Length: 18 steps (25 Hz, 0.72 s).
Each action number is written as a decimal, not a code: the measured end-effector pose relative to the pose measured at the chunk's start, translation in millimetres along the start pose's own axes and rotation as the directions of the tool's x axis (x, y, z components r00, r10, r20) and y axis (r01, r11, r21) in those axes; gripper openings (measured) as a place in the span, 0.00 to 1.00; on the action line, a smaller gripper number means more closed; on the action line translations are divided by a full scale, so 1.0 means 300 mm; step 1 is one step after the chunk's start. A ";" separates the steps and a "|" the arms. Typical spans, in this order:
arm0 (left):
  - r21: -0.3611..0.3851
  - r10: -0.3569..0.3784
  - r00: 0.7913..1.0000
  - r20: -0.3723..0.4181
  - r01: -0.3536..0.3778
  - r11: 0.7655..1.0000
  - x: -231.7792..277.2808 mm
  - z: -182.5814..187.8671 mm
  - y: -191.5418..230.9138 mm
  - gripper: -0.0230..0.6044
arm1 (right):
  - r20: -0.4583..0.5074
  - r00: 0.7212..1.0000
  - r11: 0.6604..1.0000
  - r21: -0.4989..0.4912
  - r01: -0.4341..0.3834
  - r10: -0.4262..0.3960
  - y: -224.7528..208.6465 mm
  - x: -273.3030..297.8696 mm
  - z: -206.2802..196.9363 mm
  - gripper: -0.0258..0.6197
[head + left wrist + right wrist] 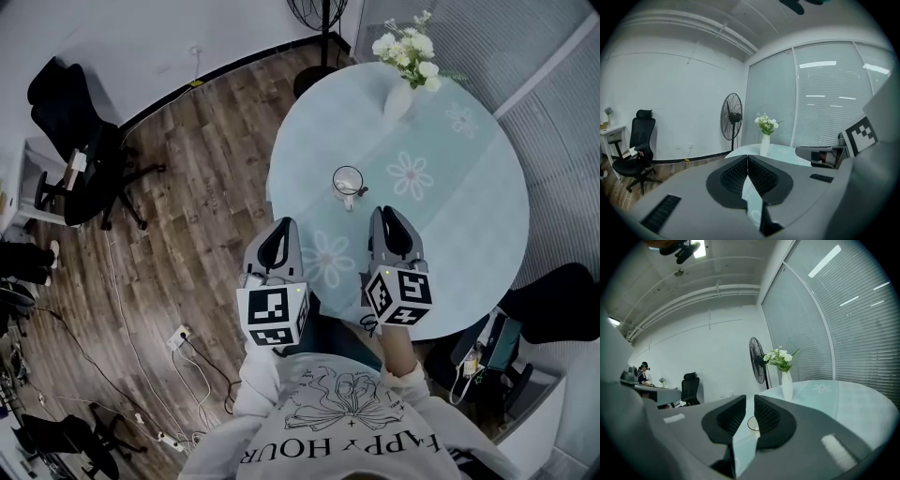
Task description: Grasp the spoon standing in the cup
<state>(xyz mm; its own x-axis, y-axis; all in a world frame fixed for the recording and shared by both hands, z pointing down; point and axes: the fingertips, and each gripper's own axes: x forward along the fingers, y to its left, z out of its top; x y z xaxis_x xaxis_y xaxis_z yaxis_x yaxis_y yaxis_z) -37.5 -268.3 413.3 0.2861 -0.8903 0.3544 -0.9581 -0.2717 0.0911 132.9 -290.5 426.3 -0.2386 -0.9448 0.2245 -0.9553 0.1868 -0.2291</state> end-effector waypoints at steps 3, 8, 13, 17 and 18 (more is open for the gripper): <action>0.001 -0.019 1.000 -0.016 0.019 1.000 0.042 -0.007 0.009 0.05 | -0.013 1.000 1.000 0.001 0.017 -0.017 -0.007 0.032 -0.016 0.14; -0.007 -0.047 0.998 -0.044 0.047 0.999 0.105 -0.026 0.026 0.05 | -0.044 0.999 1.000 0.004 0.029 -0.029 -0.007 0.081 -0.045 0.19; -0.015 -0.073 0.995 -0.069 0.072 0.997 0.156 -0.052 0.034 0.05 | -0.076 0.996 0.999 0.004 0.046 -0.045 -0.018 0.118 -0.082 0.21; -0.022 -0.087 0.992 -0.088 0.085 0.996 0.197 -0.068 0.043 0.05 | -0.107 0.992 0.998 0.001 0.059 -0.059 -0.030 0.152 -0.117 0.23; -0.023 -0.090 0.992 -0.092 0.088 0.996 0.207 -0.073 0.046 0.05 | -0.116 0.991 0.998 0.004 0.063 -0.062 -0.033 0.161 -0.128 0.23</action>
<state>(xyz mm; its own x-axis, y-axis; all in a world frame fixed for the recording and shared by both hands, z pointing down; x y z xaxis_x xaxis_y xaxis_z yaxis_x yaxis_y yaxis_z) -33.2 -319.1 456.9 0.3686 -0.8246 0.4292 -0.9292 -0.3408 0.1431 124.2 -327.7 475.7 -0.1976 -0.9170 0.3466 -0.9678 0.1262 -0.2180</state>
